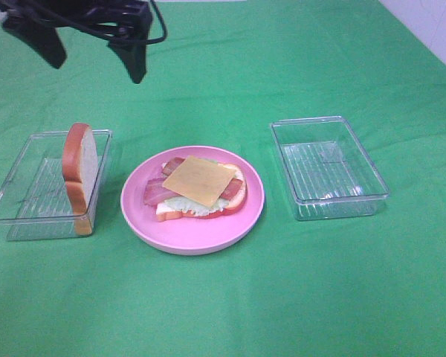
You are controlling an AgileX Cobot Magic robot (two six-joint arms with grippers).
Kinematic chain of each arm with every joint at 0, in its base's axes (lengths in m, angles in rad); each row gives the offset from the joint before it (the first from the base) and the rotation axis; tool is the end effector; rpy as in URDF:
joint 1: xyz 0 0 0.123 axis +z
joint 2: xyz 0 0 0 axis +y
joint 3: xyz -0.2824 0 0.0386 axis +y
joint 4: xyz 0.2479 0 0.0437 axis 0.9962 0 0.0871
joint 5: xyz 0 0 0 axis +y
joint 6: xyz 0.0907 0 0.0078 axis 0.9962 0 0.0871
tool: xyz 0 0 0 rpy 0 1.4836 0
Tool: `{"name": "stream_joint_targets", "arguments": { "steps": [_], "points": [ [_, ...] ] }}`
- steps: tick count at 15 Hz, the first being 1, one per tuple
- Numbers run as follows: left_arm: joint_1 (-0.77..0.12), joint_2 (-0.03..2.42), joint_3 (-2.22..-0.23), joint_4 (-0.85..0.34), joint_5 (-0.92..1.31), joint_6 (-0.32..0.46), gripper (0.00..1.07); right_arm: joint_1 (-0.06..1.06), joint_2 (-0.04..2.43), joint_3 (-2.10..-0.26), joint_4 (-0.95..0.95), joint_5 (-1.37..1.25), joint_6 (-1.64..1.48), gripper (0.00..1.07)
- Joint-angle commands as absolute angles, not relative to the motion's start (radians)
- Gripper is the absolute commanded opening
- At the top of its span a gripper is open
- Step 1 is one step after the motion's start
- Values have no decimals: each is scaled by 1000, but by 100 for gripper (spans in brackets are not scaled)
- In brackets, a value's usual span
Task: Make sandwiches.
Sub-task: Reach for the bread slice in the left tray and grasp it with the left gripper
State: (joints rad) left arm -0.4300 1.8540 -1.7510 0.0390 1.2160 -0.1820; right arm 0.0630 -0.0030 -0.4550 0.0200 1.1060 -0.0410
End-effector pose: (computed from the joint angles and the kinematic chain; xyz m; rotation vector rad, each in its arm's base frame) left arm 0.3624 -0.1626 0.3155 0.3571 2.7825 -0.0926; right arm -0.0026 0.0015 0.2610 -0.1118 2.1287 0.0373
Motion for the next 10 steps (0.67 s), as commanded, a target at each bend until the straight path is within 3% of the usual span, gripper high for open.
{"name": "stream_joint_targets", "arguments": {
  "steps": [1,10],
  "points": [
    [-339,1841,-1617,0,1320,-213,101,60,-35,-452,21,1101,-49,96],
    [-331,2008,-1557,-57,1272,-219,101,60,-35,-452,21,1101,-49,96]
  ]
}}
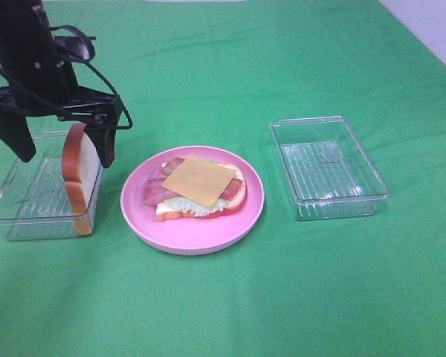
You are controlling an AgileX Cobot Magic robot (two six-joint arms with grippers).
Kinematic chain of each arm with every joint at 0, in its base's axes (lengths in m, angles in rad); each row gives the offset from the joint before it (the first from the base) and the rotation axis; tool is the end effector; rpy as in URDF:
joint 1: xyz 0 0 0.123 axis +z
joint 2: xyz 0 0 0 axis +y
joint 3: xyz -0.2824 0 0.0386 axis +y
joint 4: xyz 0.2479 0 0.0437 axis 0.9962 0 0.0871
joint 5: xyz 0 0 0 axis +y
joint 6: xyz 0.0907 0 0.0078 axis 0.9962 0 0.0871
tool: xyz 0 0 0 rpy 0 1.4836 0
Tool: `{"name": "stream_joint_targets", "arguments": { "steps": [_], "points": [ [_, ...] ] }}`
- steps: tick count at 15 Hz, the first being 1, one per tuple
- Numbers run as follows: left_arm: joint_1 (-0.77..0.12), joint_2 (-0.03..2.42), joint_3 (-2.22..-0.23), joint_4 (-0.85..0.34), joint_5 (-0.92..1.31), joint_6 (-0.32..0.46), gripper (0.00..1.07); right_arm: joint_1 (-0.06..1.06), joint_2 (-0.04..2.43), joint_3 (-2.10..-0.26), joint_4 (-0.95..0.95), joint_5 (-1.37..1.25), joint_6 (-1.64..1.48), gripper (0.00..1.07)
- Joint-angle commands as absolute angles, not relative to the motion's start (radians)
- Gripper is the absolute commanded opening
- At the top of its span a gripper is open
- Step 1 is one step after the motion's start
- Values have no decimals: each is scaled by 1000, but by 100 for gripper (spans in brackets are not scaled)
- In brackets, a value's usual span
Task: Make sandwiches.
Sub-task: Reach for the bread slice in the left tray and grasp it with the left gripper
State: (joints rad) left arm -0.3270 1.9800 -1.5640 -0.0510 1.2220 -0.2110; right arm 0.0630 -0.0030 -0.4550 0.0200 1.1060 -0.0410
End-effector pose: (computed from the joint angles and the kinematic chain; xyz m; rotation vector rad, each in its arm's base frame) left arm 0.3716 -0.1307 0.2156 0.1551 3.1302 -0.0810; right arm -0.0026 0.0015 0.2610 -0.1118 2.1287 0.0373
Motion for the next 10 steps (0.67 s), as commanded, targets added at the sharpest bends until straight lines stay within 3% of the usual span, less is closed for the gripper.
{"name": "stream_joint_targets", "arguments": {
  "steps": [1,6,8,10],
  "points": [
    [-331,2029,-1557,-57,1225,-230,101,60,-35,-452,21,1101,-49,96],
    [-331,2061,-1557,-36,1194,-230,96,60,-35,-452,21,1101,-49,96],
    [-331,2061,-1557,-16,1163,-233,78,60,-35,-452,21,1101,-49,96],
    [-331,2061,-1557,6,1145,-267,46,60,-35,-452,21,1101,-49,96]
  ]
}}
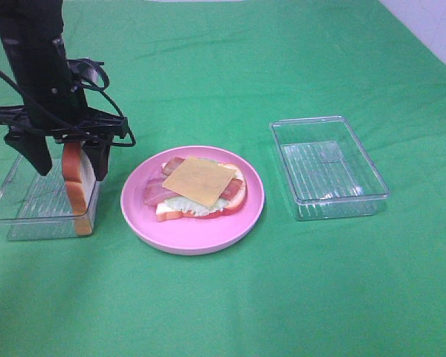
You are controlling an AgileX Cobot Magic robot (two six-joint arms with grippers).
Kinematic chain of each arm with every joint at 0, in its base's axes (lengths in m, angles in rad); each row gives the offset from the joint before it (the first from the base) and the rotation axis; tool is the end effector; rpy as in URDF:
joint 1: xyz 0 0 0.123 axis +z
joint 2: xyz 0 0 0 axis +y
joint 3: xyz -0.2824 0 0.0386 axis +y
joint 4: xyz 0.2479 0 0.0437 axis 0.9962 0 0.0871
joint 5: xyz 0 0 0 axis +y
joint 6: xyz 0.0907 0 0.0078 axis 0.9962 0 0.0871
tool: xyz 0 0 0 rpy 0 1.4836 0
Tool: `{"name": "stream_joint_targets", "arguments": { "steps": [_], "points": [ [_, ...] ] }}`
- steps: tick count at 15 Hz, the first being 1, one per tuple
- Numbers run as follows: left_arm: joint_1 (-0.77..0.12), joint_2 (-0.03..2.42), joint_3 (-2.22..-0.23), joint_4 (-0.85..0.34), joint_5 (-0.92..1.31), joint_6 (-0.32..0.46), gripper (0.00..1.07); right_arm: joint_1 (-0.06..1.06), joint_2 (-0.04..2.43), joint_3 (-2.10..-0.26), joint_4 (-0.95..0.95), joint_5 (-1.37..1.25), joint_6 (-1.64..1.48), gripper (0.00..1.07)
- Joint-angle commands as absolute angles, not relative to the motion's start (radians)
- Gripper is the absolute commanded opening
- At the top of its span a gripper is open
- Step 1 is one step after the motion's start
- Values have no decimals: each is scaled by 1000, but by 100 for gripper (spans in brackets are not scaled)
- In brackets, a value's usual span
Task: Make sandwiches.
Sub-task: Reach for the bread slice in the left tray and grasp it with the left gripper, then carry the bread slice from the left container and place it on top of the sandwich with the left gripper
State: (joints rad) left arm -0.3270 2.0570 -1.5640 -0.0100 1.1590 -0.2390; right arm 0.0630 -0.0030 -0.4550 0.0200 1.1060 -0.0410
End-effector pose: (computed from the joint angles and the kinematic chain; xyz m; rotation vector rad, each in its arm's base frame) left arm 0.3838 -0.1311 0.1848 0.1318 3.1356 -0.0165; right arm -0.0026 0.0015 0.2610 -0.1118 2.1287 0.0373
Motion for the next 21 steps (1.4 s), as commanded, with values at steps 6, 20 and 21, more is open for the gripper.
{"name": "stream_joint_targets", "arguments": {
  "steps": [6,20,21],
  "points": [
    [-331,2061,-1557,0,1198,-313,8,60,-35,-452,21,1101,-49,96],
    [-331,1870,-1781,-27,1210,-214,0,60,-35,-452,21,1101,-49,96],
    [-329,1877,-1784,-125,1167,-184,0,60,-35,-452,21,1101,-49,96]
  ]
}}
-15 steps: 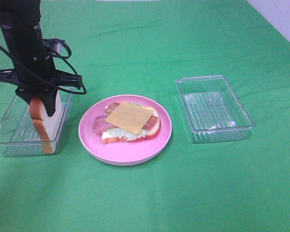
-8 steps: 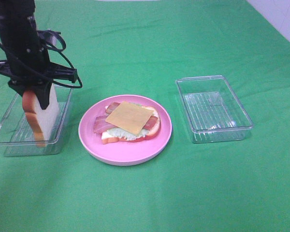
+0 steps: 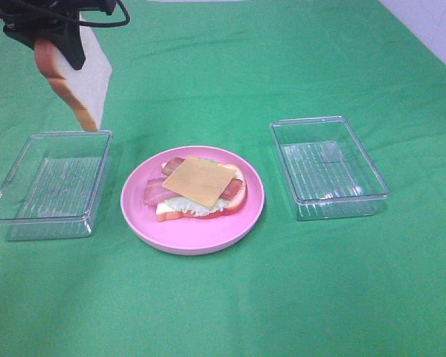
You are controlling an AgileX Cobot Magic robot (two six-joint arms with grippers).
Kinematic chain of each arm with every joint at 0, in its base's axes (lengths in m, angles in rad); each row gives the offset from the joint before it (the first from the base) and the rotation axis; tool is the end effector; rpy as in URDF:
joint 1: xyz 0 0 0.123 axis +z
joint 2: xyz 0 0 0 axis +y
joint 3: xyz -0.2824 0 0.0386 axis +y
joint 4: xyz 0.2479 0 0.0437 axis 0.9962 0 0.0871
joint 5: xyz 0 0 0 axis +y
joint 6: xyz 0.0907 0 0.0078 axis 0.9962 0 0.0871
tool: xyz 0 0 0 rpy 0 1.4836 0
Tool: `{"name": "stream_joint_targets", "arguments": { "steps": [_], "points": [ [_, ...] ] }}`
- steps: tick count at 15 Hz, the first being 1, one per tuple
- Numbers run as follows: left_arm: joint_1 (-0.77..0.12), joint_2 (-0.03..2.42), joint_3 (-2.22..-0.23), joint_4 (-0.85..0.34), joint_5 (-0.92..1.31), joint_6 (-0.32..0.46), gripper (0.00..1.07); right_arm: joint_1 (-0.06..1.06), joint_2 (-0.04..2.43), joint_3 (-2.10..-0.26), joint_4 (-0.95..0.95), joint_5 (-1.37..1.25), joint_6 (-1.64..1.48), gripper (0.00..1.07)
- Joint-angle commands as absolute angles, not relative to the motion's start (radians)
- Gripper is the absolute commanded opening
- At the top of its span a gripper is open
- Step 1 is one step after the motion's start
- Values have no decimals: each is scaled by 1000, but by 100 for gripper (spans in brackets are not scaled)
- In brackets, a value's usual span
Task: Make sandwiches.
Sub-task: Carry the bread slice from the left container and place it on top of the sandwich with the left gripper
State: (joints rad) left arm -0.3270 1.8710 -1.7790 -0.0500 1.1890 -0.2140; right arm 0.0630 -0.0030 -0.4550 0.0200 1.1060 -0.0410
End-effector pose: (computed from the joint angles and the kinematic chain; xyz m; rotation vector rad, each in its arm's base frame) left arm 0.3818 -0.1340 0.3175 0.1436 2.7804 -0.2089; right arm -0.0026 0.0015 0.2610 -0.1118 2.1287 0.0373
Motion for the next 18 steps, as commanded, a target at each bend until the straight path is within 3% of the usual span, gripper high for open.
{"name": "stream_joint_targets", "arguments": {
  "steps": [1,2,3,7,8,12,15,18],
  "points": [
    [-329,1891,-1780,-212,1158,-134,0,60,-35,-452,21,1101,-49,96],
    [-329,1905,-1778,-252,1150,-103,0,60,-35,-452,21,1101,-49,96],
    [-329,1950,-1778,-409,1138,-10,0,60,-35,-452,21,1101,-49,96],
    [-329,2066,-1777,-725,1076,150,0,60,-35,-452,21,1101,-49,96],
    [-329,2104,-1767,-817,1068,223,0,60,-35,-452,21,1101,-49,96],
    [-323,2108,-1561,-1089,963,427,0,60,-35,-452,21,1101,-49,96],
    [-323,2111,-1510,-1090,937,460,0,60,-35,-452,21,1101,-49,96],
    [-323,2111,-1510,-1002,903,389,0,60,-35,-452,21,1101,-49,96]
  ]
}}
